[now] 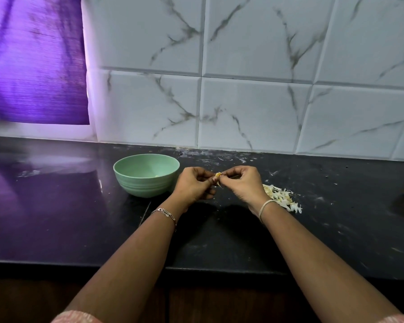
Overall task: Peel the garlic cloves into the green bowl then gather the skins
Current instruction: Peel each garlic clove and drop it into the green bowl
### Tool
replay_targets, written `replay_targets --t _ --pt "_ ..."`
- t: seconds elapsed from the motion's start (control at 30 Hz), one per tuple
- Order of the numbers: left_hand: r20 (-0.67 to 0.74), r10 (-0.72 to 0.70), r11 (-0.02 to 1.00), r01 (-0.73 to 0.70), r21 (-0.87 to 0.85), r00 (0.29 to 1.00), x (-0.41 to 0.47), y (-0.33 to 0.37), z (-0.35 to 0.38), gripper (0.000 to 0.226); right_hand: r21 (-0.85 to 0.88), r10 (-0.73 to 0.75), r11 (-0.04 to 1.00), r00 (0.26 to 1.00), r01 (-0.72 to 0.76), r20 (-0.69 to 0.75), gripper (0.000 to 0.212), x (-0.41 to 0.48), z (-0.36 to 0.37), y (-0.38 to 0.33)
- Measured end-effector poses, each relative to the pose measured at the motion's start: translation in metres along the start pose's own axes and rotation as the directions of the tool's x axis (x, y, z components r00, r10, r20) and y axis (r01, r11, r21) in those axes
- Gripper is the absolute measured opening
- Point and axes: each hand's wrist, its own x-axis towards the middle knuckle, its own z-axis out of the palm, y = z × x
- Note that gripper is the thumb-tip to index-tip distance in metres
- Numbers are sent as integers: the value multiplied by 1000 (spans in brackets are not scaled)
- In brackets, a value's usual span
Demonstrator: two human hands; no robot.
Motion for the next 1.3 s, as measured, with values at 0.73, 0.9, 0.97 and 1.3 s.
replay_targets --t 0.73,0.9,0.97,1.3 --pt "-29 121 980 -124 -156 992 -6 10 2 10 -134 29 990 993 -45 -115 6 3 -2 -1" --pt "-45 74 961 -83 -263 996 -7 12 0 9 -202 39 977 984 -75 -175 12 6 -13 -2" --pt "-15 45 960 -47 -275 999 -7 12 0 10 -282 -18 959 987 -29 -162 16 9 -19 -1" --pt "17 -6 978 10 -207 1000 -3 11 10 16 -655 -6 756 1000 -9 -20 16 19 -69 3"
